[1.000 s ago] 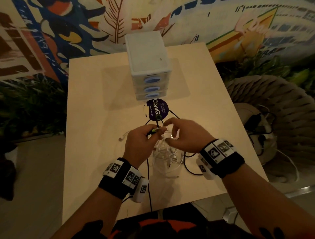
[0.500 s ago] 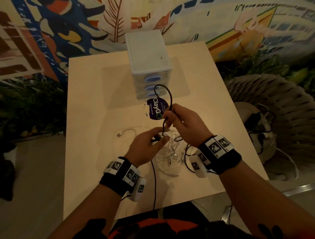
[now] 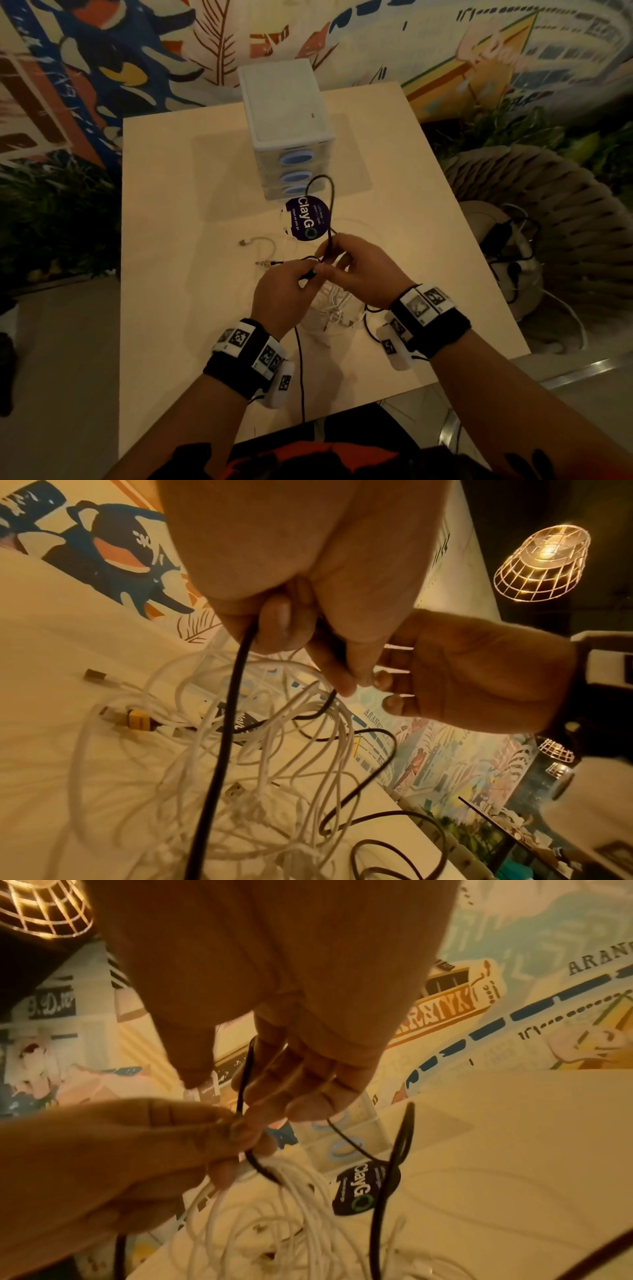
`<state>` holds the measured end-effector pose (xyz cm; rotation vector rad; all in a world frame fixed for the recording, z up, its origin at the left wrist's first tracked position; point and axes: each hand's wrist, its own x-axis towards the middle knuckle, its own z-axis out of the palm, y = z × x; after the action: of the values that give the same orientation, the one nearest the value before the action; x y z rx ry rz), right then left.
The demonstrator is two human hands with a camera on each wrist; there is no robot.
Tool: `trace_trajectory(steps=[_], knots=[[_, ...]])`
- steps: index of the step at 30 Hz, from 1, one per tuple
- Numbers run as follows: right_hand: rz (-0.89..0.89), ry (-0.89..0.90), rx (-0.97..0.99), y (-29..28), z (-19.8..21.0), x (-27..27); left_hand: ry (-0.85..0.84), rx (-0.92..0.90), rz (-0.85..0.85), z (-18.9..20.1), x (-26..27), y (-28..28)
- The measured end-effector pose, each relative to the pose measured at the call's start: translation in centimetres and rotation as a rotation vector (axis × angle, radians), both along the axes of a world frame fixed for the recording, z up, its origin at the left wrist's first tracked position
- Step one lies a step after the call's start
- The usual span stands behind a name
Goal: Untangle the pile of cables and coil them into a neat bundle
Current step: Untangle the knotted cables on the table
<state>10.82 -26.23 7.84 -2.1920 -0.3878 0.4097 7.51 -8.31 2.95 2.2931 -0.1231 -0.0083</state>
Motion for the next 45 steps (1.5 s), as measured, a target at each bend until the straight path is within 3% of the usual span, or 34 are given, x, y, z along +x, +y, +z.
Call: trace_trajectory(steps=[7, 17, 22, 27, 35, 45], knots=[[0.024, -0.073, -0.048, -0.2, -0.2, 0.3, 0.079, -0.107, 0.043, -1.0, -0.1, 0.0], [-0.229, 0.024, 0.339, -0.5, 0.2, 0.6, 0.008, -0.126, 0.066, -1.8, 0.8, 0.4], [-0.057, -0.010, -0.008, -0.1, -1.0, 0.5, -0.048, -0.080, 0.055, -1.6, 0.4, 0.2], [-0.092, -0.049, -0.030, -0.1, -1.2, 0.9, 0.019, -0.111, 0.122, -1.4, 0.5, 0.3], [-0.234, 0.004, 0.150, -1.6, -1.4, 0.9, 0.061, 0.191, 0.130, -2.3, 1.7, 1.9], [-0.540, 0.090, 0.461, -4.4, -1.2, 1.3, 0.216, 0.264, 0.271, -2.7, 2.3, 3.9]])
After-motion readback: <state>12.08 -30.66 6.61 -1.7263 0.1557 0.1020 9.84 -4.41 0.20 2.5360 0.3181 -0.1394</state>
